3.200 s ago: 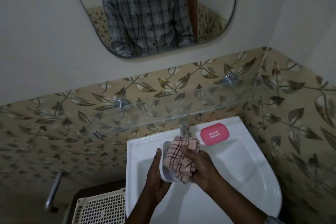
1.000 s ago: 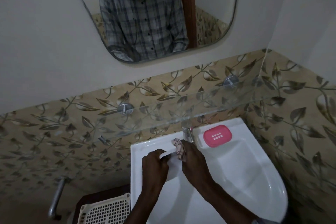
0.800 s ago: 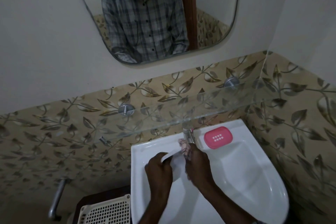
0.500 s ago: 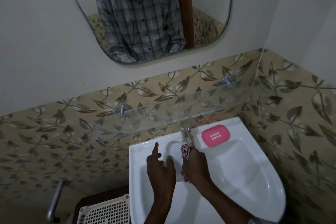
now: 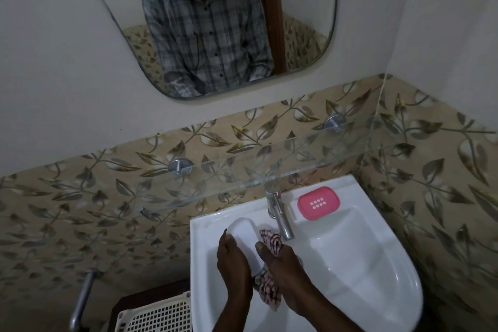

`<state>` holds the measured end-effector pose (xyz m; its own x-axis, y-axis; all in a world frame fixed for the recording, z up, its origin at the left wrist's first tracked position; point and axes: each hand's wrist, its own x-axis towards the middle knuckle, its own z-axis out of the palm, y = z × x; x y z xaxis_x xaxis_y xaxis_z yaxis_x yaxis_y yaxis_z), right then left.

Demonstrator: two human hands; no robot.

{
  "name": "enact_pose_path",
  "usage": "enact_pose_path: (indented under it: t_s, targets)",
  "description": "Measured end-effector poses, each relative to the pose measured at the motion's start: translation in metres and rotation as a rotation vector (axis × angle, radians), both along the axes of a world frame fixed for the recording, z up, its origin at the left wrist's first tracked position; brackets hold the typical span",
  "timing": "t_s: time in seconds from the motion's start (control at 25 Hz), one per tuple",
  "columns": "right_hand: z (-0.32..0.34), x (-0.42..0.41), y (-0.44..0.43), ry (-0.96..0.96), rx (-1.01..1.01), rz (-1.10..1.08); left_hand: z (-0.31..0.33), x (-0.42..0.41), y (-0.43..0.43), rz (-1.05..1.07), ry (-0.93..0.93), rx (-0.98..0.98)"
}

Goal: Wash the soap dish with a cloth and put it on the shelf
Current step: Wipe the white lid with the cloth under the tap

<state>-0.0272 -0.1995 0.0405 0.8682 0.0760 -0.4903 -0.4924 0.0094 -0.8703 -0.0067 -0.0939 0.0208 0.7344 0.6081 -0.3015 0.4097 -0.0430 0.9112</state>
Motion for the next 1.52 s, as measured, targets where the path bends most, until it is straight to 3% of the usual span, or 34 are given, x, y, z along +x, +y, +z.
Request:
enact_pose_path:
  t_s: [0.16,0.28,0.48,0.6,0.68,0.88,1.0,1.12,1.24,1.4,1.52]
  targets:
    - [0.002,-0.006,0.007,-0.052,0.210,0.059,0.008,-0.003,-0.004,-0.197,0.012,-0.313]
    - [0.011,0.000,0.011,-0.070,0.123,0.092,0.017,-0.005,0.002,-0.260,-0.064,-0.587]
    - [0.028,0.039,0.014,-0.085,0.133,0.039,0.023,-0.001,-0.006,-0.359,-0.087,-0.704]
    - [0.028,0.050,0.019,0.139,0.198,0.005,0.019,0.006,-0.015,-0.130,-0.149,-0.608]
    - [0.018,0.050,0.021,0.185,0.232,-0.019,0.016,0.013,-0.018,-0.027,-0.233,-0.559]
    - [0.005,0.047,0.009,0.262,0.311,-0.062,-0.003,0.011,-0.013,-0.072,-0.218,-0.041]
    - [-0.001,0.047,-0.004,0.324,0.374,-0.093,-0.011,0.014,-0.002,-0.145,-0.185,0.157]
    - [-0.010,0.039,-0.018,0.315,0.442,-0.115,-0.019,0.013,0.020,-0.113,-0.119,0.176]
    - [-0.027,0.035,-0.011,0.300,0.425,-0.128,-0.031,0.006,0.049,-0.001,-0.061,0.061]
    - [-0.038,0.052,0.027,0.396,0.308,-0.354,-0.038,-0.006,0.070,0.151,-0.058,0.030]
    - [-0.032,0.078,0.063,0.377,0.464,-0.384,-0.034,-0.015,0.081,0.234,-0.047,0.024]
